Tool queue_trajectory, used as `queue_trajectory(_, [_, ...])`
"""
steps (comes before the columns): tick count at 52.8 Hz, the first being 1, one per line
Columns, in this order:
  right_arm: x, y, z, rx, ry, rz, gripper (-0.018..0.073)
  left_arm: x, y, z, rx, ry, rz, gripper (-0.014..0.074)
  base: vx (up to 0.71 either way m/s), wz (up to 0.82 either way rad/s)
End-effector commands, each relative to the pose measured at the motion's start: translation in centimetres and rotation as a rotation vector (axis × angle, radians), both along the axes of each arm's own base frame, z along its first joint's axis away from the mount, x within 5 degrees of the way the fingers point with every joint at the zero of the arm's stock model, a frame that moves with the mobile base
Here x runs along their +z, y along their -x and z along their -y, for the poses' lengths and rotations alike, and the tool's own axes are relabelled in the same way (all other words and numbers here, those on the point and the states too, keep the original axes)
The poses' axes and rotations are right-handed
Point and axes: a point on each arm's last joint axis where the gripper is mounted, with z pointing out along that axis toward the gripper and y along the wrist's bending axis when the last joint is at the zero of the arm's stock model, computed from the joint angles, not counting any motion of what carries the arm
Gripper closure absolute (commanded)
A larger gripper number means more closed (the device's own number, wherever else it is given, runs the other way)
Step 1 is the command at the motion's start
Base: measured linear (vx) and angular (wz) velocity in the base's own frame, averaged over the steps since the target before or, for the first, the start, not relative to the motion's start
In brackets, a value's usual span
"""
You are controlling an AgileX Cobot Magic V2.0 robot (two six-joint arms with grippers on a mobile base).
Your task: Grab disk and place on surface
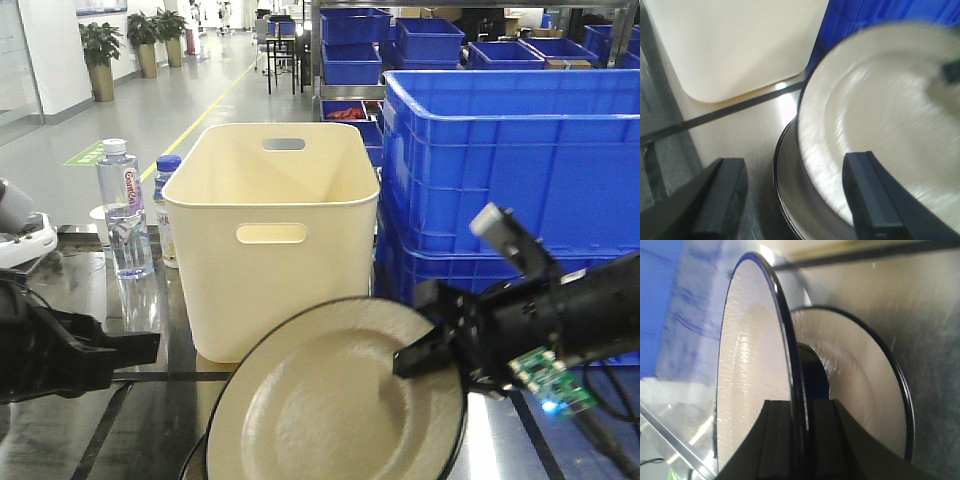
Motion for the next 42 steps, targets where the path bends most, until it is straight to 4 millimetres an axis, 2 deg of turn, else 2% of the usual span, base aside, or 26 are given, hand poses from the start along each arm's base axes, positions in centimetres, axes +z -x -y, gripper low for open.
queue_trajectory(1, [1.9,-0.1,-0.9,-0.036,-0.100,0.056,0.0566,2.1,0.4,-0.2,0.031,0.067,0.106,0.0083,0.00,0.00])
queue_trajectory(13, [0.3,-1.2,-1.2,0.000,-0.067,0.037,0.0559,2.1,0.4,-0.2,0.031,0.067,0.105,0.0083,0.00,0.00])
queue_trajectory(23, [-0.6,-1.7,-1.4,0.005,-0.065,0.008,0.0508,2.0,0.3,-0.2,0.031,0.066,0.102,0.0083,0.00,0.00])
queue_trajectory(33, [-1.0,-1.7,-1.3,0.078,0.004,0.065,0.0377,2.0,0.3,-0.2,0.031,0.065,0.103,0.0083,0.00,0.00])
queue_trajectory(42, [-1.3,-1.7,-0.8,0.152,0.118,0.131,0.0183,2.0,0.3,-0.2,0.031,0.063,0.104,0.0083,0.00,0.00])
